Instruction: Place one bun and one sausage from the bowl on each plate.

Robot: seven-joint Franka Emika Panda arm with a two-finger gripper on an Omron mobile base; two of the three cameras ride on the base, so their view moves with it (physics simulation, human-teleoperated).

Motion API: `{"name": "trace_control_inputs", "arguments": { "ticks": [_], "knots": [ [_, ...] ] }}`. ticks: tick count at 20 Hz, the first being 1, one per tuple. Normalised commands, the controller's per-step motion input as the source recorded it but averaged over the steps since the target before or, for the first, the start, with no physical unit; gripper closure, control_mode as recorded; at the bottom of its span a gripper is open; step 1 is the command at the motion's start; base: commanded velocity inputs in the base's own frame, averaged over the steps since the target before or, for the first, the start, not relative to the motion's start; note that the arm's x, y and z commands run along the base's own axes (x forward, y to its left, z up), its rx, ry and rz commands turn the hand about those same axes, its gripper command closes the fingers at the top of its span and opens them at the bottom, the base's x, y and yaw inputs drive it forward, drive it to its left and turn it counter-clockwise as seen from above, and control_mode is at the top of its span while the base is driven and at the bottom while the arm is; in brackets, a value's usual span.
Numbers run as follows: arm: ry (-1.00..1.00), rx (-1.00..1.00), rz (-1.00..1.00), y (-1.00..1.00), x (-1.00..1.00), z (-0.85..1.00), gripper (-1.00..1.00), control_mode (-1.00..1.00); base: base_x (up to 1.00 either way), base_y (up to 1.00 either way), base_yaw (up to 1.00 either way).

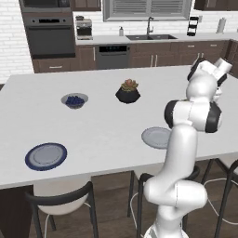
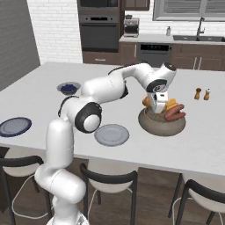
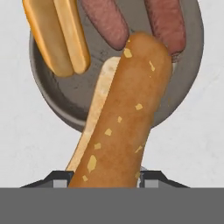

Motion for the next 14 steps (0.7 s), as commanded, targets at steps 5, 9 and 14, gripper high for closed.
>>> {"name": "trace_control_inputs", "arguments": {
  "ticks": [5, 9, 14],
  "knots": [
    [0.0, -0.04, 0.0, 0.32, -0.65, 0.44, 1.0, -1.0, 0.0, 0.0, 0.0],
    [-0.01, -0.16, 0.0, 0.72, -0.55, -0.03, 1.0, -1.0, 0.0, 0.0, 0.0],
    [0.0, -0.19, 0.0, 0.86, -0.21, -0.36, 1.0, -1.0, 0.0, 0.0, 0.0]
  ]
}}
